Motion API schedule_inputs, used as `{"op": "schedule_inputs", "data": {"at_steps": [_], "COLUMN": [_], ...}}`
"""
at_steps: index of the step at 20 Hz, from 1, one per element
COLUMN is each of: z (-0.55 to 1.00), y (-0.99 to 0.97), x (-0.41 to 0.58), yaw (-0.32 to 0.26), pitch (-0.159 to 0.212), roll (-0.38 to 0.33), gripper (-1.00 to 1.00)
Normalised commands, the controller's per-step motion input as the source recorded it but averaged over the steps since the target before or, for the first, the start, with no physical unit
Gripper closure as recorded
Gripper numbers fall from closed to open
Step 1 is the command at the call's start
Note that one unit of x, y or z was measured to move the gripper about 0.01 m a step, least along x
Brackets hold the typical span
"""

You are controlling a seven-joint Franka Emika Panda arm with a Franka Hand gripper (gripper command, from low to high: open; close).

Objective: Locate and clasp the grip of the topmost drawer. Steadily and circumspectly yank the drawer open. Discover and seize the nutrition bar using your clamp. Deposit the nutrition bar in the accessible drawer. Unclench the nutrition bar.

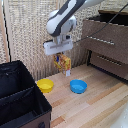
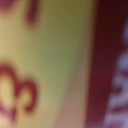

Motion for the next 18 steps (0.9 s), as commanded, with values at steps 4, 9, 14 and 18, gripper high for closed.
{"op": "schedule_inputs", "data": {"at_steps": [4,9,14,18], "z": [0.99,0.98,0.93,0.97], "y": [0.0,0.0,-0.01,-0.03], "x": [0.021,0.001,0.031,0.129], "yaw": [-0.113,-0.123,-0.061,-0.025], "pitch": [0.06,0.041,0.043,0.038], "roll": [0.011,0.041,0.073,0.06], "gripper": [1.0,1.0,1.0,1.0]}}
